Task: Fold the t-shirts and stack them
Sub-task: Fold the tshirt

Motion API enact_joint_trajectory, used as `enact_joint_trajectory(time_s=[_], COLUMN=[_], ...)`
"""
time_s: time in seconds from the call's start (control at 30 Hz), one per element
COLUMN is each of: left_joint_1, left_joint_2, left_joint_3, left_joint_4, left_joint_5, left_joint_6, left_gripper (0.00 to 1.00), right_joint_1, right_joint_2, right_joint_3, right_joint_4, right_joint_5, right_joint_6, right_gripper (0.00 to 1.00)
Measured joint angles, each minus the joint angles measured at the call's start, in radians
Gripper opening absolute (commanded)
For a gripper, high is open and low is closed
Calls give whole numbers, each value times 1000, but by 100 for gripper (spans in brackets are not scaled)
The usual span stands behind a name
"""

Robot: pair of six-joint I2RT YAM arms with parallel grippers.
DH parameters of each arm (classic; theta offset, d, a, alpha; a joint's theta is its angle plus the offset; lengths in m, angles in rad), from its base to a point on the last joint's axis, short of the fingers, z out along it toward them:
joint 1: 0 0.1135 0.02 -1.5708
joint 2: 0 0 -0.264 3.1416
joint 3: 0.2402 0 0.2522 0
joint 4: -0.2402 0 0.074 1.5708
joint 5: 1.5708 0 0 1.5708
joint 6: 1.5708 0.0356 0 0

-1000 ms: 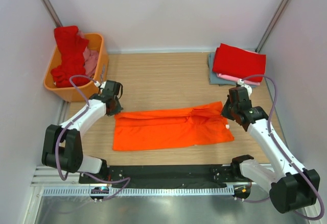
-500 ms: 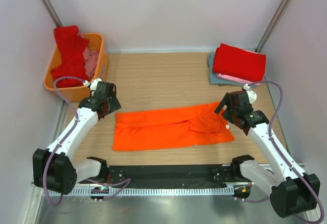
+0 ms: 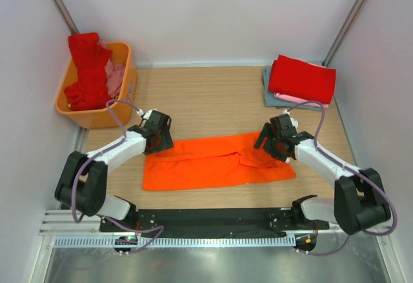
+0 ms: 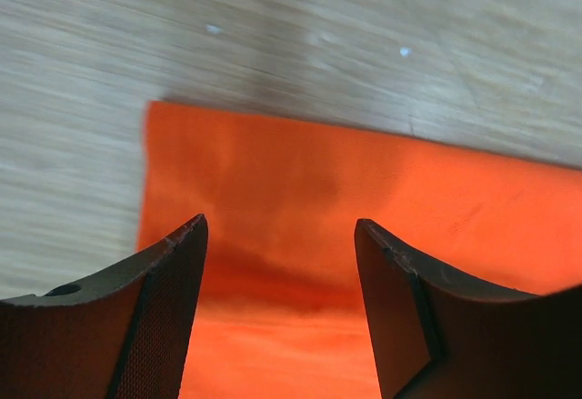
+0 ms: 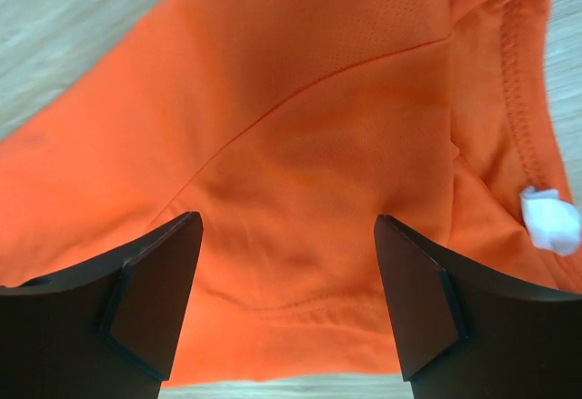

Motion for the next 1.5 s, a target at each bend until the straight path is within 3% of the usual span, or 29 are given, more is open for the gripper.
enact_joint_trajectory(time_s=[0.13, 0.4, 0.5, 0.67, 0.77, 0.83, 0.93, 1.17, 1.37, 1.5], left_joint_1=[-65, -119, -158, -299, -492, -626, -739, -863, -935, -935], left_joint_2=[121, 90, 19, -132, -171, -154, -80, 130, 111, -13], left_joint_3=[3, -26, -83, -190, -205, -189, -118, 156, 359, 395], left_joint_4=[30, 53, 26, -24, -43, -45, -58, -140, -230, -351], left_joint_5=[-8, -5, 2, 43, 50, 51, 47, 26, -15, -117], left_joint_6=[-3, -40, -92, -237, -369, -444, -513, -543, -542, -516], left_gripper=[65, 64, 64, 65, 67, 68, 70, 74, 78, 80], right_joint_1=[16, 23, 25, 39, 57, 71, 84, 104, 106, 108], right_joint_2=[149, 440, 636, 1027, 1229, 1295, 1321, 1325, 1310, 1171], right_joint_3=[17, 298, 537, 1115, 1435, 1540, 1573, 1579, 1654, 1592], right_joint_4=[32, 62, 39, -14, -31, -34, -9, 2, -72, -109], right_joint_5=[6, 18, 19, -37, -103, -154, -246, -377, -396, -334], right_joint_6=[1, -18, -53, -140, -194, -220, -248, -351, -402, -415], right_gripper=[83, 84, 85, 87, 88, 89, 91, 95, 96, 96])
